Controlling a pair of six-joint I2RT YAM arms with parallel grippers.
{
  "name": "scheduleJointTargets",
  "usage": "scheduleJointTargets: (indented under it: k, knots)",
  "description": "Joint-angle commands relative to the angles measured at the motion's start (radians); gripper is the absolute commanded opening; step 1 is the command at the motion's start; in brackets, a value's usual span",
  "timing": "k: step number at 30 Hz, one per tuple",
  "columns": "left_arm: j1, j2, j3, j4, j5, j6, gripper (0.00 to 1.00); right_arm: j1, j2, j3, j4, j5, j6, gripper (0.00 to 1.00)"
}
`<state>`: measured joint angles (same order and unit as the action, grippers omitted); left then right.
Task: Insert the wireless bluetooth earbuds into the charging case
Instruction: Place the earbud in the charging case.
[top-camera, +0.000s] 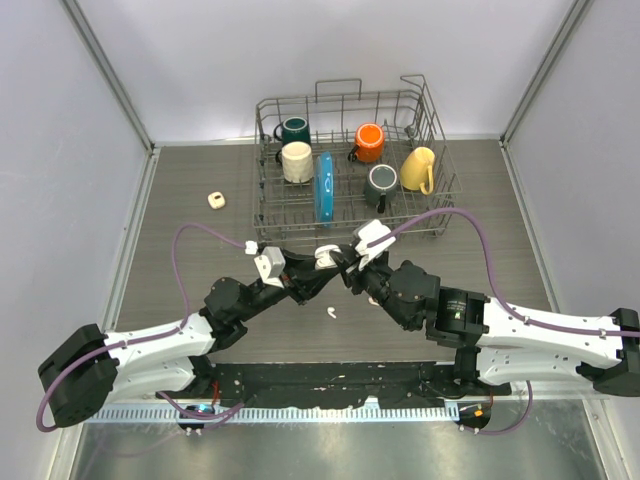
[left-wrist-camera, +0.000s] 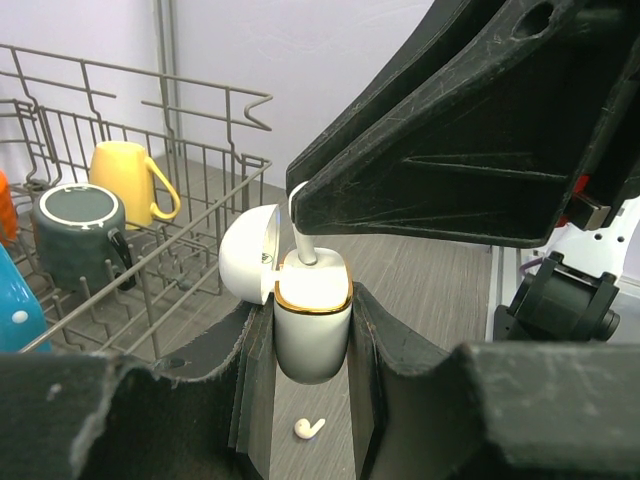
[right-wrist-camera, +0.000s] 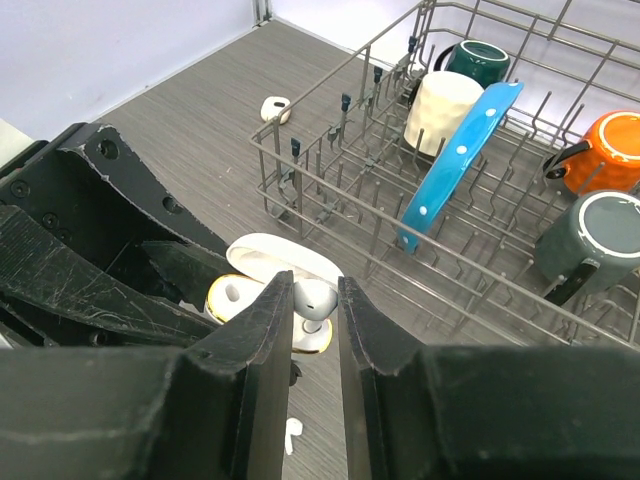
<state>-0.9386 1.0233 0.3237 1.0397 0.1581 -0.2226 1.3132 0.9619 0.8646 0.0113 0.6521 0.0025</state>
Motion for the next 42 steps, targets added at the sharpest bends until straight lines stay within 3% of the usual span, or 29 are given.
scheduleJointTargets:
  k: [1, 15, 19, 22, 28, 38, 42]
  knots:
    - [0.003, -0.026, 0.037, 0.094, -0.054, 0.037, 0.00, 0.008, -0.008, 0.036, -0.054, -0.058, 0.033, 0.02]
    - [0.003, -0.028, 0.040, 0.094, -0.057, 0.042, 0.00, 0.012, 0.017, 0.059, -0.082, -0.072, 0.005, 0.04]
    - [0.001, -0.019, 0.043, 0.098, -0.037, 0.042, 0.00, 0.014, 0.040, 0.091, -0.112, -0.089, 0.069, 0.27]
    - [0.001, -0.015, 0.043, 0.105, -0.035, 0.039, 0.00, 0.012, 0.060, 0.135, -0.158, -0.091, 0.148, 0.59]
    - [0.001, -0.022, 0.034, 0.106, -0.032, 0.040, 0.00, 0.011, 0.031, 0.191, -0.169, -0.011, 0.332, 0.85]
    - [0.001, -0.060, 0.018, 0.103, -0.037, 0.051, 0.00, -0.049, -0.101, 0.221, -0.278, 0.064, 0.539, 0.87]
    - [0.003, -0.072, 0.015, 0.106, -0.025, 0.061, 0.00, -0.158, -0.107, 0.228, -0.382, -0.101, 0.649, 0.86]
